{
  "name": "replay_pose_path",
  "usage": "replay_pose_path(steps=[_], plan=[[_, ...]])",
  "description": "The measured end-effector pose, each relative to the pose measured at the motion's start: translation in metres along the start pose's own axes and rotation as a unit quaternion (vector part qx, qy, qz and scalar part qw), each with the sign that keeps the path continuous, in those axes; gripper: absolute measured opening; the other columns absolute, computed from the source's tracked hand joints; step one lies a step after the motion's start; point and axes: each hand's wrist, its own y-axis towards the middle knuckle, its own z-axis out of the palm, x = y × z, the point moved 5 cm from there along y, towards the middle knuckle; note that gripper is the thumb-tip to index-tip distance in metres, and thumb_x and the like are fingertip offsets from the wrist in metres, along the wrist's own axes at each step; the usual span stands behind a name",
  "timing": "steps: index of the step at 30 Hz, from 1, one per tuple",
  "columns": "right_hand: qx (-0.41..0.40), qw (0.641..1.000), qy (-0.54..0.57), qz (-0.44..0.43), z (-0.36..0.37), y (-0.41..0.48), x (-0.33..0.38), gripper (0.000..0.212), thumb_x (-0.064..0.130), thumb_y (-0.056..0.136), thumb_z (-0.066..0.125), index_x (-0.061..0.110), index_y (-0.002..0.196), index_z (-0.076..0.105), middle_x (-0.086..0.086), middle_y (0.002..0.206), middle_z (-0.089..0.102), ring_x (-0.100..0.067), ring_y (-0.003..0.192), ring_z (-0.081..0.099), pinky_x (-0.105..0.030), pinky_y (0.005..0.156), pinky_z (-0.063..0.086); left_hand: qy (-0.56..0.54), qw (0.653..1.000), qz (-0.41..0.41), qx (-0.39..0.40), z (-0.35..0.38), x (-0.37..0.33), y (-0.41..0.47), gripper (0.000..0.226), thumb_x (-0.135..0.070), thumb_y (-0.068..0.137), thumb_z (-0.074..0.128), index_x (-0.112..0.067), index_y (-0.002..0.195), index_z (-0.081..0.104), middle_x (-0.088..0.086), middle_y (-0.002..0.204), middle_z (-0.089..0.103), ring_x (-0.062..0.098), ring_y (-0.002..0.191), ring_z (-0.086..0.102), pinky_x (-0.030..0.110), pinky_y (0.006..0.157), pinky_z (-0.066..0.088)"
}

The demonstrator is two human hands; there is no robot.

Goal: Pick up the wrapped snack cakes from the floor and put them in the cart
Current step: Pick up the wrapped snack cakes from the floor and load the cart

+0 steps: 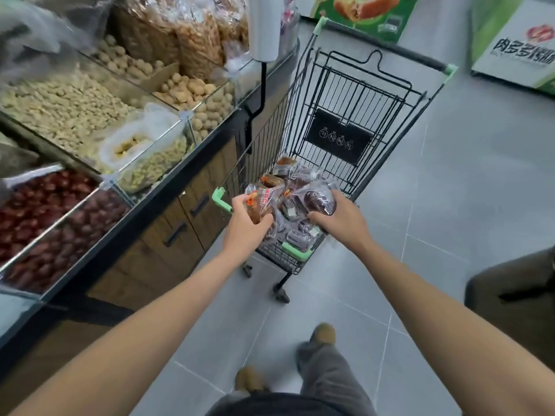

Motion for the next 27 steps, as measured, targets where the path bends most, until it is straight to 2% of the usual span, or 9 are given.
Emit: replay_pose_path(steps=[3,5,7,10,14,17,22,25,27], plan=[[0.015,1.000,-0.005,-0.006,0.003,0.043,-0.013,0.047,0.043,0.076,0.068,0.020,0.114,0.053,0.004,0.092,0.063,-0.012,0.077,0.059,-0.032,0.067,0.053,-0.016,1.000,-0.023,0.005,0.020,-0.002,0.034,0.049,-0.034,0.083,0.062,-0.033,0.118,0.027,0.003,0.108,0.057,0.020,0.094,0.062,0.048,0.086,0.052],[0.042,0.999,-0.009,-0.009,0.008,0.075,-0.024,0.047,0.043,0.076,0.067,0.019,0.115,0.053,0.003,0.093,0.063,-0.013,0.078,0.060,-0.035,0.067,0.054,-0.034,0.998,-0.047,-0.005,0.034,-0.001,0.057,0.051,-0.035,0.083,0.062,-0.030,0.121,0.028,0.000,0.107,0.055,0.017,0.093,0.060,0.044,0.086,0.052],[0.064,0.998,-0.011,-0.010,0.012,0.108,-0.036,0.048,0.043,0.077,0.067,0.019,0.116,0.052,0.003,0.092,0.062,-0.014,0.077,0.060,-0.036,0.066,0.054,-0.040,0.997,-0.069,-0.018,0.048,-0.001,0.082,0.053,-0.036,0.083,0.062,-0.028,0.123,0.028,-0.008,0.100,0.050,0.009,0.085,0.055,0.034,0.076,0.050],[0.096,0.995,-0.025,-0.012,0.019,0.158,-0.054,0.044,0.042,0.078,0.067,0.017,0.111,0.052,0.004,0.083,0.058,-0.009,0.068,0.053,-0.030,0.058,0.047,-0.039,0.992,-0.111,-0.042,0.073,0.000,0.119,0.049,-0.038,0.085,0.061,-0.031,0.119,0.026,-0.019,0.090,0.042,-0.001,0.071,0.044,0.020,0.059,0.038],[0.158,0.986,-0.044,0.008,0.026,0.221,-0.081,0.037,0.041,0.080,0.066,0.014,0.100,0.050,-0.011,0.085,0.060,-0.017,0.064,0.048,-0.035,0.058,0.045,-0.068,0.981,-0.172,-0.061,0.112,0.002,0.166,0.049,-0.037,0.084,0.062,-0.035,0.115,0.024,-0.018,0.091,0.041,-0.003,0.072,0.043,0.020,0.057,0.035],[0.211,0.976,-0.056,0.012,0.033,0.257,-0.101,0.038,0.041,0.081,0.066,0.013,0.101,0.049,-0.012,0.089,0.061,-0.026,0.072,0.057,-0.041,0.066,0.052,-0.077,0.969,-0.217,-0.091,0.141,0.007,0.191,0.055,-0.038,0.083,0.063,-0.033,0.124,0.025,-0.016,0.096,0.045,0.003,0.076,0.051,0.023,0.059,0.040],[0.298,0.950,-0.082,0.034,0.064,0.301,-0.140,0.065,0.046,0.084,0.063,0.008,0.130,0.039,-0.013,0.112,0.061,-0.030,0.098,0.061,-0.048,0.086,0.052,-0.091,0.942,-0.297,-0.128,0.182,0.034,0.218,0.066,-0.035,0.084,0.064,-0.030,0.134,0.022,-0.013,0.093,0.050,0.005,0.069,0.055,0.020,0.055,0.046],[0.350,0.931,-0.100,0.033,0.090,0.305,-0.161,0.071,0.047,0.083,0.065,0.009,0.136,0.036,-0.014,0.126,0.056,-0.034,0.113,0.056,-0.049,0.095,0.047,-0.096,0.921,-0.349,-0.143,0.195,0.058,0.218,0.068,-0.034,0.084,0.065,-0.031,0.135,0.020,-0.013,0.090,0.054,0.004,0.067,0.056,0.014,0.043,0.040],[0.368,0.925,-0.091,0.033,0.108,0.303,-0.172,0.070,0.043,0.081,0.069,0.007,0.133,0.039,-0.014,0.122,0.056,-0.033,0.110,0.057,-0.047,0.093,0.048,-0.110,0.911,-0.370,-0.145,0.205,0.077,0.217,0.067,-0.031,0.085,0.066,-0.030,0.134,0.021,-0.008,0.099,0.058,0.002,0.074,0.057,0.015,0.051,0.037]])
